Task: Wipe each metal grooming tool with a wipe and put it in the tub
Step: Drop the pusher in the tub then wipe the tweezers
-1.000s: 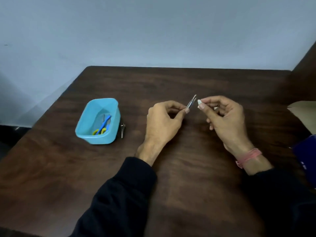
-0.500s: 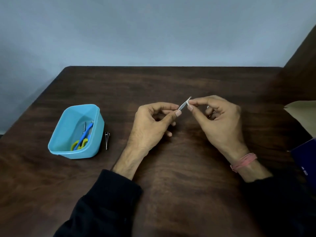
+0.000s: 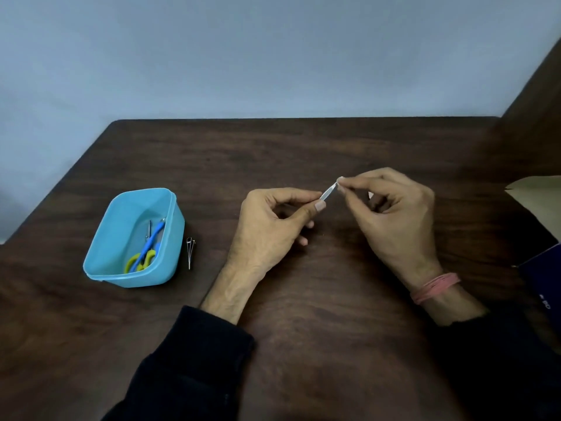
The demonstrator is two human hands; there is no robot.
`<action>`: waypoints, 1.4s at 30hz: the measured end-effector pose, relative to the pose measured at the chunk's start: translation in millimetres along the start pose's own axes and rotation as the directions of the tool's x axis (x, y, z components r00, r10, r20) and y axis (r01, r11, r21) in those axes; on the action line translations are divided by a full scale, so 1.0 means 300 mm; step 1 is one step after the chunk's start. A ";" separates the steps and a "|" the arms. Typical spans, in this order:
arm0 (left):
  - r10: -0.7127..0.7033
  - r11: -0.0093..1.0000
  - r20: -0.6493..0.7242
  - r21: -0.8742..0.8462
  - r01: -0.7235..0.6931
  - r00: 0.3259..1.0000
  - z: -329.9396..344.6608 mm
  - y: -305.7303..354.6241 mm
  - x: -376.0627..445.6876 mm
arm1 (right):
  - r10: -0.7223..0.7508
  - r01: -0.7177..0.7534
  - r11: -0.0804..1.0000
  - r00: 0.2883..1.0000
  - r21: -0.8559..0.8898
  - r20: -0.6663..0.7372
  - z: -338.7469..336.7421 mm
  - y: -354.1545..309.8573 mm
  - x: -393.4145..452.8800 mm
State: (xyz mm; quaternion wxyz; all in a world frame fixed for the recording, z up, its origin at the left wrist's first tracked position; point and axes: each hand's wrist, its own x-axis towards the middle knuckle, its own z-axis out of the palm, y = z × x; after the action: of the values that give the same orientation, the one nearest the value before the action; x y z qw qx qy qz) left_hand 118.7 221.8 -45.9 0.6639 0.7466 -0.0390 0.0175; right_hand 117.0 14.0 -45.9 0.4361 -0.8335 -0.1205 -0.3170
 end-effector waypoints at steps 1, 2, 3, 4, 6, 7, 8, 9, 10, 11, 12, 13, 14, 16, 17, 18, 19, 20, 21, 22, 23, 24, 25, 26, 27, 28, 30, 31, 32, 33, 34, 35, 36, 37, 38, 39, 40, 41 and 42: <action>-0.002 1.000 0.000 0.001 0.002 1.000 0.001 0.000 0.000 | -0.005 0.005 1.000 1.000 -0.009 -0.002 0.001 -0.002 -0.003; -0.003 1.000 0.000 0.004 0.003 1.000 0.001 0.001 0.000 | -0.023 0.023 0.999 1.000 -0.024 0.011 0.003 -0.007 -0.009; -0.002 1.000 0.003 0.007 0.002 1.000 0.000 0.002 0.000 | -0.044 0.045 0.998 0.999 -0.041 0.025 0.006 -0.010 -0.014; -0.002 1.000 0.007 0.013 0.002 1.000 -0.001 0.003 -0.001 | -0.057 0.058 0.997 0.998 -0.053 0.029 0.008 -0.010 -0.016; -0.005 0.999 0.014 0.033 0.005 1.000 -0.003 0.003 -0.002 | -0.044 0.044 0.996 0.999 -0.075 -0.001 0.008 0.002 -0.011; -0.008 0.999 0.015 0.049 0.007 1.000 -0.003 0.002 -0.001 | -0.031 0.030 0.995 0.999 -0.093 -0.014 0.007 0.011 -0.007; -0.010 0.998 0.014 0.065 0.009 1.000 -0.004 0.002 -0.002 | -0.025 0.024 0.994 1.000 -0.110 -0.007 0.007 0.015 -0.006; -0.009 0.997 0.013 0.074 0.008 1.000 -0.005 0.004 -0.002 | -0.032 0.034 0.992 0.999 -0.123 0.016 0.007 0.015 -0.007; -0.005 0.997 0.011 0.076 0.004 1.000 -0.006 0.005 -0.002 | -0.050 0.056 0.990 0.998 -0.131 0.046 0.008 0.011 -0.010; 0.000 0.997 0.009 0.075 -0.001 1.000 -0.007 0.006 -0.003 | -0.069 0.078 0.987 0.995 -0.138 0.069 0.011 0.005 -0.014; 0.004 0.997 0.011 0.076 -0.005 1.000 -0.006 0.007 -0.003 | -0.074 0.083 0.986 0.995 -0.145 0.070 0.010 0.004 -0.014; 0.005 0.997 0.014 0.080 -0.006 1.000 -0.005 0.009 -0.004 | -0.056 0.063 0.987 0.997 -0.148 0.049 0.009 0.007 -0.010; 0.003 0.996 0.019 0.084 -0.005 1.000 -0.003 0.010 -0.004 | -0.023 0.025 0.989 1.000 -0.148 0.014 0.007 0.013 -0.005; -0.003 0.996 0.031 0.087 0.000 1.000 -0.004 0.011 -0.006 | 0.015 -0.015 0.989 1.000 -0.150 -0.001 0.008 0.019 -0.001; -0.004 0.996 0.036 0.089 0.001 0.999 -0.003 0.011 -0.006 | -0.002 0.007 0.988 1.000 -0.154 0.031 0.010 0.017 -0.004; -0.004 0.996 0.040 0.095 0.000 0.999 -0.006 0.012 -0.006 | -0.026 0.036 0.987 0.997 -0.154 0.067 0.013 0.012 -0.008; -0.002 0.995 0.041 0.101 -0.002 0.999 -0.006 0.013 -0.006 | -0.036 0.049 0.988 0.996 -0.149 0.085 0.014 0.009 -0.009; -0.001 0.995 0.039 0.102 -0.003 0.999 -0.006 0.014 -0.006 | -0.025 0.036 0.989 0.996 -0.142 0.081 0.013 0.010 -0.006; -0.001 0.995 0.034 0.100 -0.003 0.999 -0.006 0.014 -0.006 | -0.004 0.012 0.991 0.998 -0.137 0.062 0.011 0.014 -0.002; -0.001 0.995 0.032 0.099 -0.002 0.999 -0.005 0.014 -0.005 | 0.013 -0.006 0.991 0.999 -0.136 0.048 0.010 0.018 0.001; 0.000 0.995 0.031 0.100 -0.003 1.000 -0.005 0.014 -0.005 | 0.015 -0.007 0.991 0.998 -0.136 0.057 0.010 0.019 0.002; 0.002 0.995 0.030 0.101 -0.005 1.000 -0.003 0.013 -0.005 | 0.004 0.008 0.991 0.997 -0.135 0.082 0.012 0.018 0.000; 0.004 0.995 0.029 0.100 -0.007 1.000 -0.003 0.014 -0.006 | -0.007 0.020 0.991 0.995 -0.129 0.103 0.014 0.016 -0.002; 0.007 0.995 0.027 0.097 -0.010 1.000 -0.004 0.013 -0.005 | -0.005 0.018 0.993 0.995 -0.120 0.103 0.015 0.014 -0.002; 0.011 0.996 0.023 0.092 -0.013 1.000 -0.004 0.013 -0.004 | 0.009 0.000 0.994 0.997 -0.111 0.082 0.015 0.015 0.000; 0.013 0.996 0.020 0.089 -0.014 1.000 -0.005 0.012 -0.004 | 0.027 -0.021 0.994 0.998 -0.103 0.057 0.014 0.018 0.002; 0.014 0.996 0.017 0.093 -0.016 1.000 -0.007 0.010 -0.003 | 0.027 -0.021 0.995 0.998 -0.099 0.061 0.013 0.019 0.002; 0.014 0.995 0.019 0.094 -0.016 1.000 -0.007 0.010 -0.004 | 0.007 0.001 0.995 0.997 -0.102 0.081 0.013 0.016 -0.001; 0.015 0.996 0.021 0.091 -0.017 1.000 -0.008 0.009 -0.004 | -0.007 0.016 0.995 0.996 -0.099 0.091 0.014 0.014 -0.002; 0.018 0.996 0.022 0.084 -0.020 1.000 -0.008 0.008 -0.004 | -0.002 0.010 0.996 0.997 -0.093 0.082 0.014 0.014 -0.001; 0.022 0.996 0.022 0.081 -0.023 1.000 -0.008 0.006 -0.003 | 0.018 -0.013 0.996 0.998 -0.086 0.059 0.013 0.017 0.000; 0.024 0.996 0.022 0.084 -0.026 0.999 -0.007 0.005 -0.001 | 0.035 -0.032 0.996 0.998 -0.081 0.043 0.011 0.021 0.001; 0.026 0.996 0.020 0.090 -0.028 0.999 -0.007 0.003 0.000 | 0.038 -0.034 0.996 0.998 -0.079 0.046 0.011 0.022 0.001; 0.024 0.995 0.018 0.095 -0.026 1.000 -0.007 0.002 0.001 | 0.024 -0.018 0.997 0.997 -0.077 0.068 0.012 0.022 0.000; 0.021 0.996 0.016 0.092 -0.022 1.000 -0.009 0.000 0.001 | 0.007 0.000 0.997 0.996 -0.073 0.090 0.014 0.019 -0.001; 0.016 0.996 0.016 0.082 -0.017 1.000 -0.008 0.000 0.001 | 0.004 0.003 0.998 0.996 -0.069 0.094 0.013 0.018 -0.002; 0.012 0.997 0.014 0.071 -0.013 1.000 -0.007 -0.001 0.002 | 0.018 -0.013 0.998 0.997 -0.064 0.080 0.011 0.020 -0.001; 0.010 0.998 0.010 0.066 -0.011 1.000 -0.008 0.000 0.001 | 0.038 -0.035 0.998 0.997 -0.059 0.060 0.011 0.023 0.001; 0.010 0.998 0.008 0.068 -0.011 1.000 -0.008 -0.002 0.002 | 0.051 -0.048 0.997 0.997 -0.057 0.052 0.009 0.027 0.002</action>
State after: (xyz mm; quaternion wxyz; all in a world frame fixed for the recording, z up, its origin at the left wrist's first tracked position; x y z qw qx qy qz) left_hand 119.3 224.2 -46.0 0.6377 0.7687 -0.0450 0.0196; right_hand 122.5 11.5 -51.8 0.4171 -0.8563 -0.1024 -0.2868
